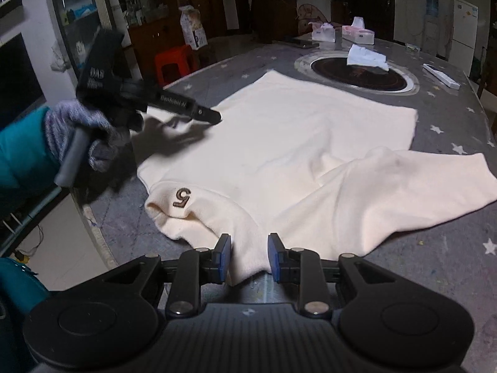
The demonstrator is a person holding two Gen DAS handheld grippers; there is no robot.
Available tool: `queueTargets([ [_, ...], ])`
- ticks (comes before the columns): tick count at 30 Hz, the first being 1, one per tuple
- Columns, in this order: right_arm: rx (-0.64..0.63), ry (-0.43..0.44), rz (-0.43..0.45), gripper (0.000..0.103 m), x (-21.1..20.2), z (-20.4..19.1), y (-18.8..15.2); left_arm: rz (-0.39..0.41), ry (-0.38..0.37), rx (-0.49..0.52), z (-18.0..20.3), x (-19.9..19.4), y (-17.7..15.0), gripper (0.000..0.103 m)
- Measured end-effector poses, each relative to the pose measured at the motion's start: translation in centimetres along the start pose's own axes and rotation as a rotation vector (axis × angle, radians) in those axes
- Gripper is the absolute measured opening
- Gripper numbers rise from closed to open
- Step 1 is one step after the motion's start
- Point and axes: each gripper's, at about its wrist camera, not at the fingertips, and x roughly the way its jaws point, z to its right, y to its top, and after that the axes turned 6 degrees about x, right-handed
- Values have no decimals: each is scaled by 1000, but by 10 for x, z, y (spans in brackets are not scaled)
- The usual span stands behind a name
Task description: Fold clothes
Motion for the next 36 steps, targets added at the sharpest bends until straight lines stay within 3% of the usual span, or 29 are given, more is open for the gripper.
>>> queueTargets([
  [3,44,-20,36,28,-14,17,6,-2,5,2,-1,-2,0,13],
  [5,84,-87,61,28,-20,37,12,0,-15,12,6,-7,1,13],
  [14,397,-394,143,29,-24,161,38,-4,-243,129,78,-20,-8,13],
  [20,582,-415,171,30,-16,226,42,-64,-377,223,119,-19,-26,15],
  [30,570,-497,181,32,13,252,56,-94,-409,271,132,-14,-35,21],
  [32,540,-508,175,22,17,247,59,-96,-408,275,134,-14,-35,21],
  [33,524,-515,169,12,18,244,60,-98,-408,278,135,-14,-36,22],
  [36,477,-564,173,5,14,235,63,-99,-410,286,136,-14,-36,23],
])
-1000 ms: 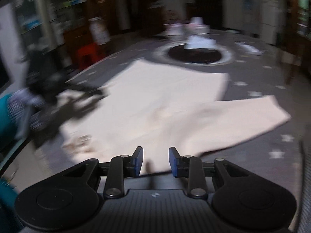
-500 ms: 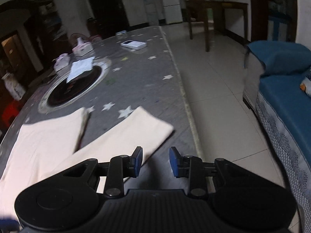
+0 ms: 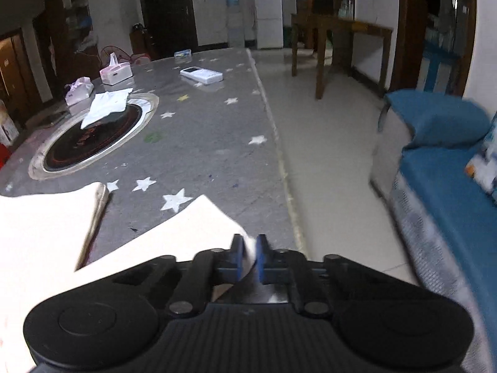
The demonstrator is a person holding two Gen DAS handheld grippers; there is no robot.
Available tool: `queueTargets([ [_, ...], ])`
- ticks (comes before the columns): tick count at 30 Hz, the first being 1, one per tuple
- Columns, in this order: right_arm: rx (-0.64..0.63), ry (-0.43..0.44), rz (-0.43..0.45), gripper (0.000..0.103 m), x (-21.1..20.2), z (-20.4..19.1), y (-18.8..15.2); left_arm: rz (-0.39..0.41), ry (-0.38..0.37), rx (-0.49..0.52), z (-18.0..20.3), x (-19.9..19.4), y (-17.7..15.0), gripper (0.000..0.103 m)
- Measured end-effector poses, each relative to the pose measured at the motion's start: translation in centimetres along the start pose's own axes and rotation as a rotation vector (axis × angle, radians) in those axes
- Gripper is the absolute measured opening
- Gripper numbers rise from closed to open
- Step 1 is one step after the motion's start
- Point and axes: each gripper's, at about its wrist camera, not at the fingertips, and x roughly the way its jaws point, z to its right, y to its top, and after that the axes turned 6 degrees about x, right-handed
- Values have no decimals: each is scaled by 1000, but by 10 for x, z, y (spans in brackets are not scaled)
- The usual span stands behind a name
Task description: Fold clothes
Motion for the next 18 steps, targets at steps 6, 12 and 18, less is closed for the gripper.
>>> queueTargets([
  [6,-71,-108,65,5,-34,13,3,-4,-17,18,1,1,-1,26],
  [12,-93,-228,24,5,-37,31,-12,-1,-34,37,6,3,-2,32],
  [18,-128,-199,43,6,-50,19,-23,-10,-56,73,14,2,-4,36],
])
